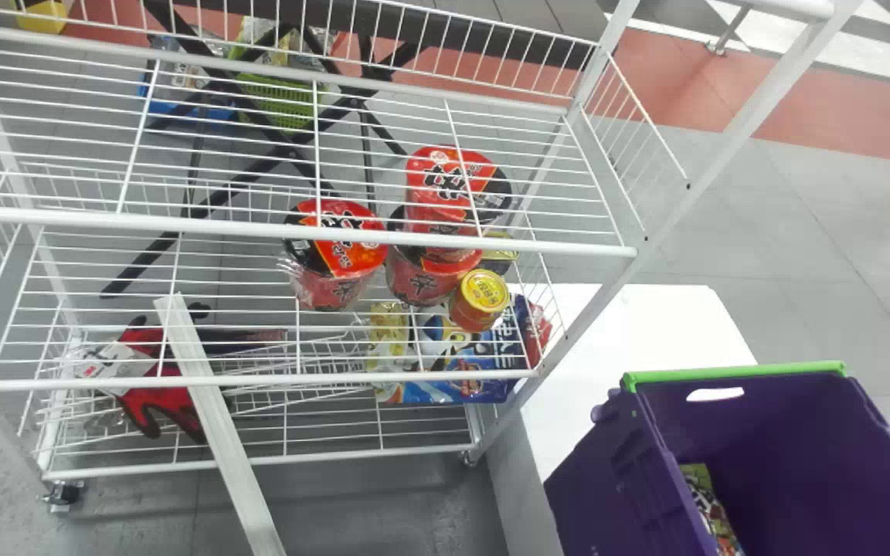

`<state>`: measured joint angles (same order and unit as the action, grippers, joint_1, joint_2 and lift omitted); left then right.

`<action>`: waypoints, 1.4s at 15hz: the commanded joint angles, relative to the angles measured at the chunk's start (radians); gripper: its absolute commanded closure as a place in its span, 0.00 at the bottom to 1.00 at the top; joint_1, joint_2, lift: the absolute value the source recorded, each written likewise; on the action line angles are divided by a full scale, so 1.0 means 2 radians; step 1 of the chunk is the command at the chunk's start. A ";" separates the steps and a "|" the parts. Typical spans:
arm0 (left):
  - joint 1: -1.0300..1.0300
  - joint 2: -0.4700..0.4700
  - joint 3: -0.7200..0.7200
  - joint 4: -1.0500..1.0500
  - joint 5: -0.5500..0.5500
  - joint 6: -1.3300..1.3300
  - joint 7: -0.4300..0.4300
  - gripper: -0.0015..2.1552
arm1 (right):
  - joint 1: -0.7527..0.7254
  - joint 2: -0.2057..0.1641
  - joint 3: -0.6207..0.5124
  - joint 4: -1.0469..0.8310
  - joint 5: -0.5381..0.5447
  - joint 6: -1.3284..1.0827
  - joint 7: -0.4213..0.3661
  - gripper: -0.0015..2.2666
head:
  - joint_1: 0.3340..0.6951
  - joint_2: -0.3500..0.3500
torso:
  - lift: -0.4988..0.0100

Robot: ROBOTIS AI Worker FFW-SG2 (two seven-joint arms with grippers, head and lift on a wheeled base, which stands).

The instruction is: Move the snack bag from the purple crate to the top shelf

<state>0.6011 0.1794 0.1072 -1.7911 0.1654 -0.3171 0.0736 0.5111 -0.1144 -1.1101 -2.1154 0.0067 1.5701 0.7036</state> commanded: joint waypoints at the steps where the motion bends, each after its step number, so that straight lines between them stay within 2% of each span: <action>1: -0.004 0.002 0.000 0.007 0.003 0.000 0.000 0.06 | -0.003 -0.026 0.030 0.048 0.044 0.001 -0.001 0.05 | 1.00 0.00 | 0.09; 4: -0.009 0.001 -0.002 0.011 0.003 0.000 0.000 0.06 | -0.003 -0.027 0.080 0.091 0.093 0.001 -0.015 0.05 | 1.00 0.00 | 0.09; 8: -0.011 0.001 -0.001 0.014 0.003 -0.001 0.000 0.06 | -0.015 -0.046 0.135 0.166 0.148 0.001 -0.017 0.05 | 1.00 0.00 | 0.09; 9: -0.011 0.001 -0.001 0.017 0.003 -0.003 0.000 0.06 | -0.022 -0.060 0.143 0.196 0.149 0.001 -0.022 0.05 | 1.00 0.00 | 0.09; 12: -0.014 0.002 -0.001 0.023 0.005 -0.015 0.000 0.06 | -0.034 -0.070 0.159 0.246 0.149 -0.011 -0.030 0.05 | 1.00 0.00 | 0.09; 21: -0.014 0.000 -0.002 0.033 0.005 -0.038 0.000 0.06 | -0.041 -0.069 0.216 0.317 0.152 -0.140 -0.038 0.05 | 1.00 0.00 | 0.09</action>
<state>0.5721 0.1797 0.1036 -1.7258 0.1749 -0.3901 0.0736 0.4298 -0.2507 -0.6875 -1.5043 0.3092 1.3343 0.6267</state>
